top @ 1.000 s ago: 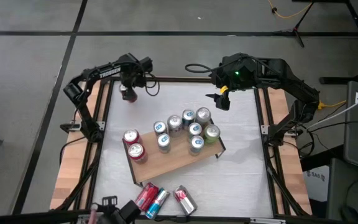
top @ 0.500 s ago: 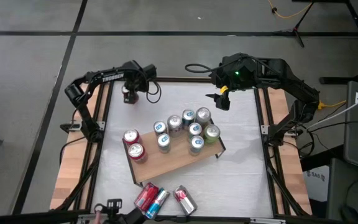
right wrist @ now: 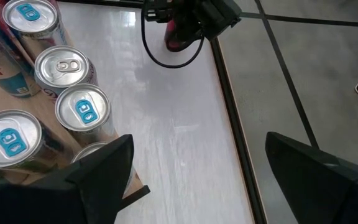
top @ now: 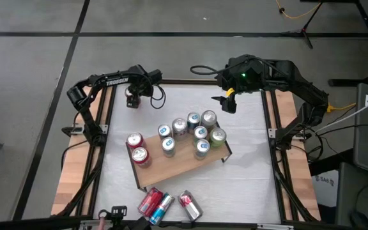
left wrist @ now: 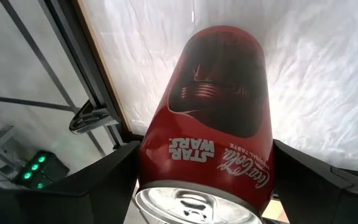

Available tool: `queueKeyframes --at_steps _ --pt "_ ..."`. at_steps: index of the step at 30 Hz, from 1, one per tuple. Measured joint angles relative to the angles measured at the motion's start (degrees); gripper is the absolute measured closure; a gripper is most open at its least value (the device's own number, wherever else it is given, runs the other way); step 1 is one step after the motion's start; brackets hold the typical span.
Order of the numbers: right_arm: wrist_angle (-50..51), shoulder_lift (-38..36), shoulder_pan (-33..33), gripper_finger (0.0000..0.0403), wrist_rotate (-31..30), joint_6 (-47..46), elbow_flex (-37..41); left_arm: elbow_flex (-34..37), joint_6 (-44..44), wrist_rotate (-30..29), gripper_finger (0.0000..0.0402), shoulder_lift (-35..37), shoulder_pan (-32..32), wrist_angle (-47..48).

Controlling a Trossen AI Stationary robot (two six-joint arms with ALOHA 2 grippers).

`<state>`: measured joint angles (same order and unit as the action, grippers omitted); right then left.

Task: Place canned beverage on shelf
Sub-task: Put the red white soda can on the shelf

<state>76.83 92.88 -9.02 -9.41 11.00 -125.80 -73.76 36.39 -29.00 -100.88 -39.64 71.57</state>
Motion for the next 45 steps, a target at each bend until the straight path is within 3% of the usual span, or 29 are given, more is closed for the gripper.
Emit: queueKeyframes --at_steps 26,37,45 --pt "0.03 0.00 -0.02 0.0047 0.00 0.00 0.00 0.00 -1.49 -0.04 0.0071 -0.04 -0.02 -0.53" --pt "0.03 0.00 0.00 0.0047 0.00 0.00 0.00 0.07 -1.84 3.42 0.0007 -0.11 0.05 -2.03" --pt "0.03 0.00 0.00 0.0047 0.00 0.00 0.00 0.07 -4.51 3.52 0.0010 0.03 0.48 -2.01"
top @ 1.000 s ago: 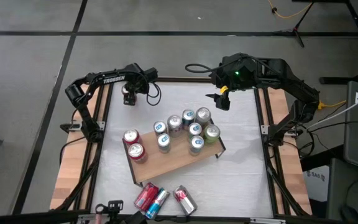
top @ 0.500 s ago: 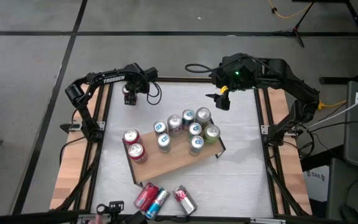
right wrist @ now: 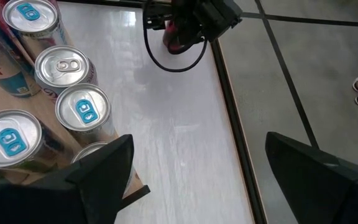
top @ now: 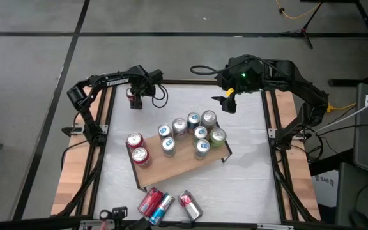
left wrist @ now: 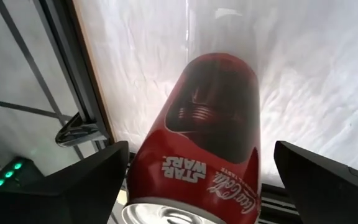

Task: Place canned beverage on shelf
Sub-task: Put the red white soda can on the shelf

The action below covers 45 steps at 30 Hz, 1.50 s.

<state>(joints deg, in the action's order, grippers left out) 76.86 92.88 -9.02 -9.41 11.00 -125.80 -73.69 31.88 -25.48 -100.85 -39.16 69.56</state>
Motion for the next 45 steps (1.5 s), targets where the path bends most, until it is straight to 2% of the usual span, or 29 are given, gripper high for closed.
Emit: queueKeyframes --at_steps 9,16,21,25,32,36,38,43,45 --pt "0.02 -0.02 -0.02 0.0047 0.00 0.00 0.00 -2.68 -3.66 5.97 0.0008 0.30 0.31 0.01" --pt "0.02 -0.02 0.00 0.0047 0.00 0.00 0.00 -5.47 -7.00 7.81 0.0008 0.30 -0.32 0.13" --pt "0.02 -0.02 -0.02 0.0047 0.00 0.00 0.00 -8.39 -10.97 12.93 0.0008 0.30 -1.94 0.68" --pt "0.02 -0.01 -0.01 0.0047 0.00 0.00 0.00 -11.43 -15.45 14.49 0.0008 0.30 -3.52 1.86" --pt "0.02 0.00 -0.02 0.0047 -0.02 0.00 0.00 -17.47 -29.44 14.78 0.0008 0.37 -6.68 5.45" --pt "0.02 -0.02 0.00 0.0047 -0.02 0.00 0.00 -19.94 -31.79 14.95 0.0008 0.39 -9.29 7.48" --pt "0.02 -0.02 0.00 0.0047 -0.02 0.00 0.00 -20.40 -33.04 16.84 0.0008 0.39 -11.03 8.40" --pt "0.02 -0.02 -0.01 0.0047 -0.04 0.00 0.00 -20.46 -34.57 26.45 0.0008 0.39 -16.47 10.03" --pt "0.02 -0.02 0.00 0.0047 -0.04 0.00 0.00 -20.46 -35.05 27.58 0.0008 0.39 -18.16 9.92"
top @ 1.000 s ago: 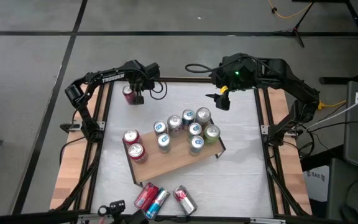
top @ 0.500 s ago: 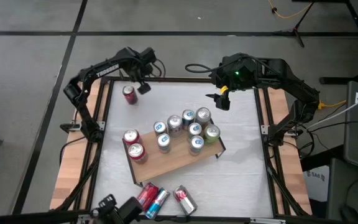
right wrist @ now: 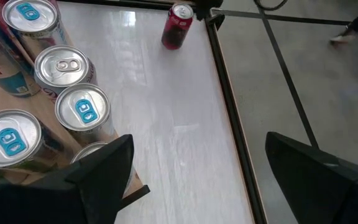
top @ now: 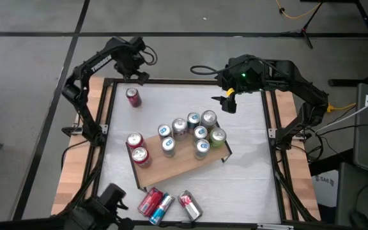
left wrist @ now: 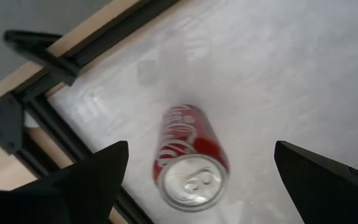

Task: Place canned beverage on shelf
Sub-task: Put the red white soda can on the shelf

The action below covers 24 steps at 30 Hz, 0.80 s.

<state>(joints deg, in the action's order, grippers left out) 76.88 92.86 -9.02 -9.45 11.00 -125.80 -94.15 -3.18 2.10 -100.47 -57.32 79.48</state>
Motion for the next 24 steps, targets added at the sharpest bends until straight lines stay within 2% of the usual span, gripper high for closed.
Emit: queueKeyframes --at_steps 5,15,24 --pt "0.00 0.00 -0.01 0.0047 0.00 0.00 0.00 0.00 -2.02 0.03 0.0008 0.00 -2.36 -0.11" --pt "0.00 0.00 -0.01 0.0047 -0.02 0.00 0.00 0.22 -5.75 0.20 0.0008 0.00 -1.47 -0.11" --pt "0.00 0.00 -0.01 0.0047 -0.04 0.00 0.00 7.32 -5.93 0.05 0.0008 0.02 -1.15 -1.40"
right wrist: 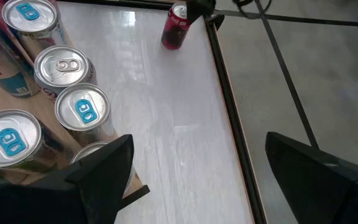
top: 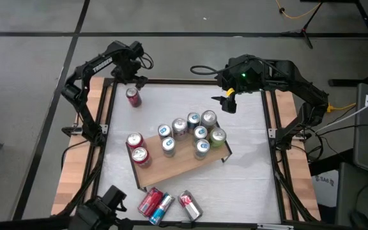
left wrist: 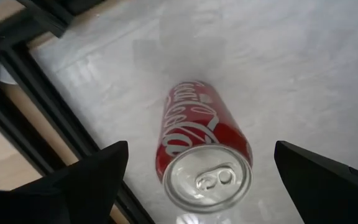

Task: Place canned beverage on shelf
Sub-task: Put the red white soda can on the shelf

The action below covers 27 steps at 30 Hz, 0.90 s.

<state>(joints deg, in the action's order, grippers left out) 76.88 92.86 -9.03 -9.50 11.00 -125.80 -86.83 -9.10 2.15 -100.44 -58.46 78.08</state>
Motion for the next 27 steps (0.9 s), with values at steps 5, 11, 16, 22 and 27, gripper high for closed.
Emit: queueKeyframes --at_steps 5,11,16,22,27 --pt "0.00 0.00 -0.01 0.0047 0.00 0.00 0.00 3.89 -0.89 0.11 0.0008 -0.01 1.27 -2.24" --pt "-0.01 0.00 -0.01 0.0047 -0.02 0.00 0.00 6.51 -1.09 0.06 0.0008 -0.02 2.56 -2.50" --pt "-0.02 0.00 0.01 0.0047 -0.02 0.00 0.00 6.99 -0.85 -2.21 0.0008 -0.02 3.48 -3.04" --pt "-0.02 0.00 -0.01 0.0047 -0.02 0.00 0.00 7.02 0.60 -4.96 0.0008 -0.02 4.25 -3.54" --pt "-0.04 0.00 0.00 0.0047 0.00 0.00 0.00 7.02 0.74 -4.61 0.0008 -0.02 5.14 -5.55"
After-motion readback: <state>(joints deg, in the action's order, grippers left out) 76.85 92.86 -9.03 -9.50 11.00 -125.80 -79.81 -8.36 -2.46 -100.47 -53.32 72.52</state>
